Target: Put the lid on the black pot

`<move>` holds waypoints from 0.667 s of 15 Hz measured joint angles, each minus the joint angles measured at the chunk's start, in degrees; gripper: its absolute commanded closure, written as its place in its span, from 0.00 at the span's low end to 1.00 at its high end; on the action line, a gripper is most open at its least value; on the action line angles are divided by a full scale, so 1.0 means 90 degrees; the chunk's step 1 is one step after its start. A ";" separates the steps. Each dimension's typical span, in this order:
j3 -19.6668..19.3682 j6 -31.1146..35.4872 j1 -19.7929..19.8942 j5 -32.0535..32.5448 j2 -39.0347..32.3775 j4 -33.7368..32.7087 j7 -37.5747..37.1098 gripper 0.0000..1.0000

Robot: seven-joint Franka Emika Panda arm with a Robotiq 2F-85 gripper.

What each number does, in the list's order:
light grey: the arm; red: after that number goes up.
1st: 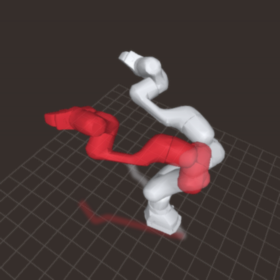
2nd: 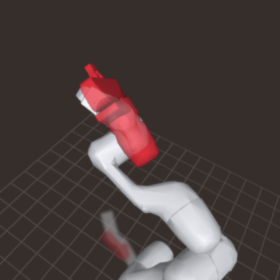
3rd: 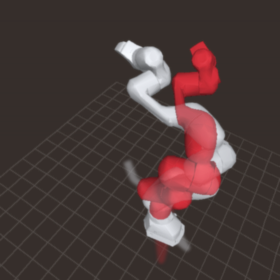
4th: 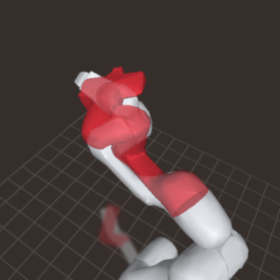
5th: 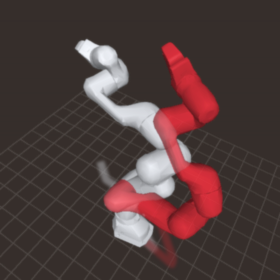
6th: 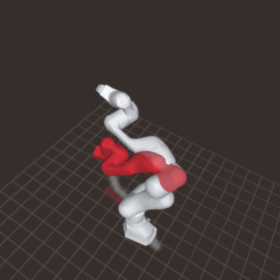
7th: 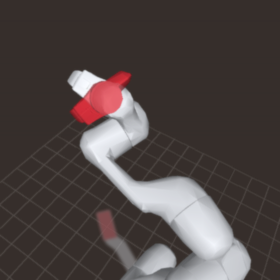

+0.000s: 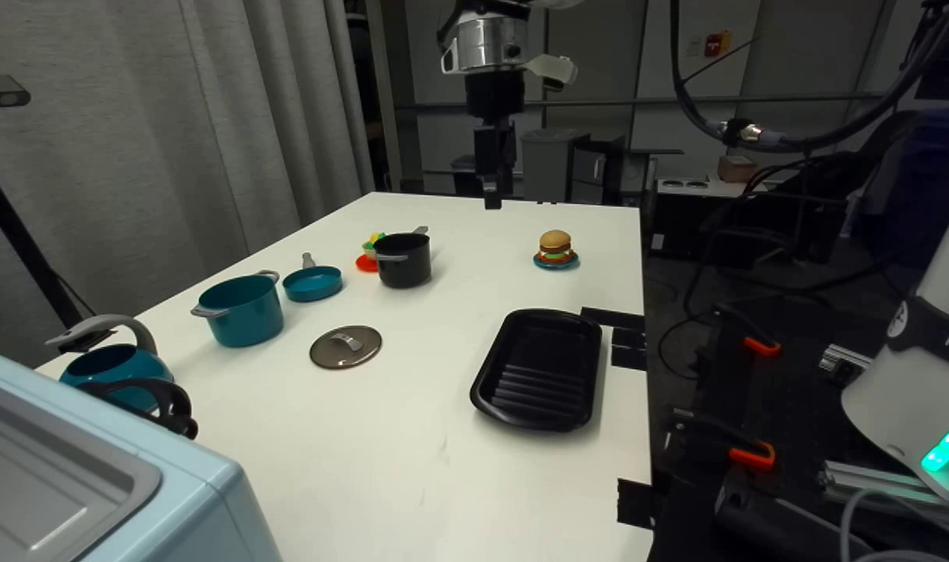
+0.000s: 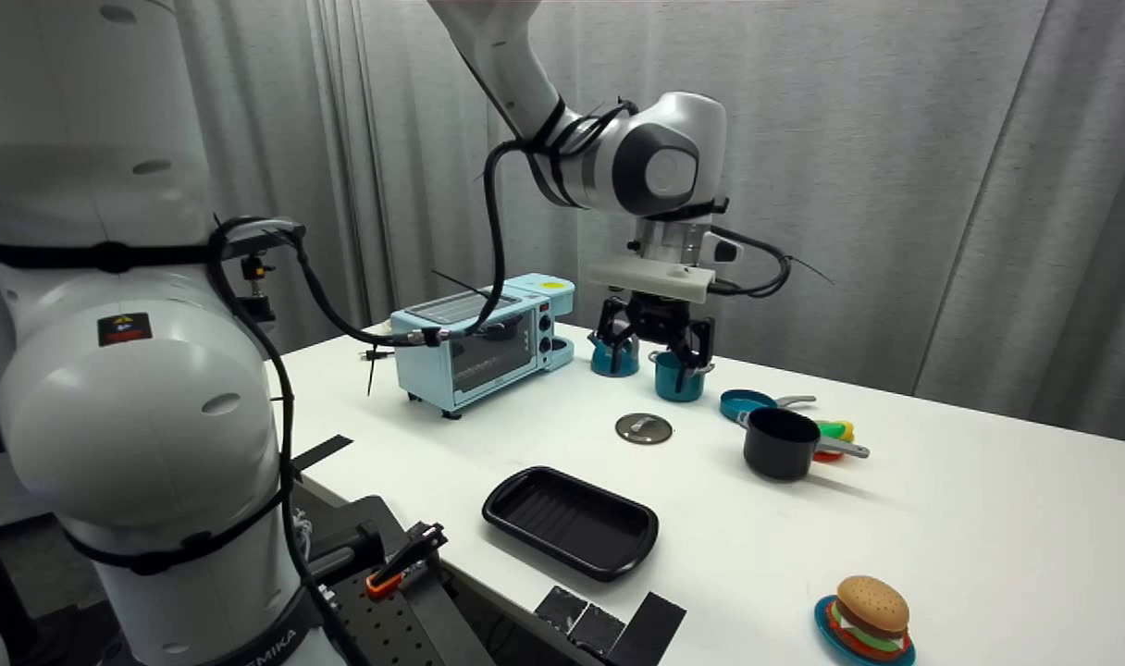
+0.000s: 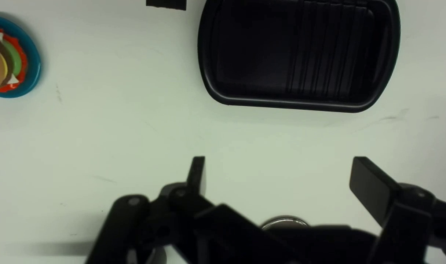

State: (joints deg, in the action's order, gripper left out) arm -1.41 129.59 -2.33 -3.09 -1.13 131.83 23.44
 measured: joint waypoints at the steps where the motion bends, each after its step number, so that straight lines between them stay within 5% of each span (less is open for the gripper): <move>1: 0.0001 0.0000 0.0000 -0.0002 -0.0002 -0.0011 0.0000 0.00; 10: 0.0023 0.0012 0.0003 0.0000 -0.0072 -0.0012 -0.0034 0.00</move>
State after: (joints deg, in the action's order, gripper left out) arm -1.21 129.70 -2.30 -3.09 -1.78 131.72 23.14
